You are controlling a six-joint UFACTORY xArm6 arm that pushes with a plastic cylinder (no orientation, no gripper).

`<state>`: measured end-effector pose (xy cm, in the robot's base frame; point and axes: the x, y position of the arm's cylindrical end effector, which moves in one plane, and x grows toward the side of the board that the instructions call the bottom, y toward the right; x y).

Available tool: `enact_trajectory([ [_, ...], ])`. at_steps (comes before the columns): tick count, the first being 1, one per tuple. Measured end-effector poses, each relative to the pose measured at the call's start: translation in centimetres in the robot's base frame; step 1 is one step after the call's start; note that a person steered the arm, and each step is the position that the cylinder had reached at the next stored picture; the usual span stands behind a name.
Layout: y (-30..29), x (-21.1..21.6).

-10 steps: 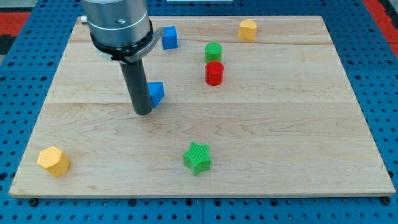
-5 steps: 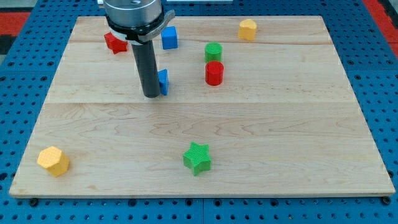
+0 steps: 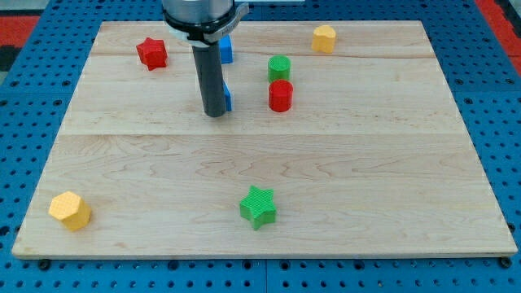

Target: Move the blue triangle below blue cube

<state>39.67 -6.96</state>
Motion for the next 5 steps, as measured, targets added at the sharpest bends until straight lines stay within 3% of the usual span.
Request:
enact_trajectory([
  [5, 0.1, -4.5],
])
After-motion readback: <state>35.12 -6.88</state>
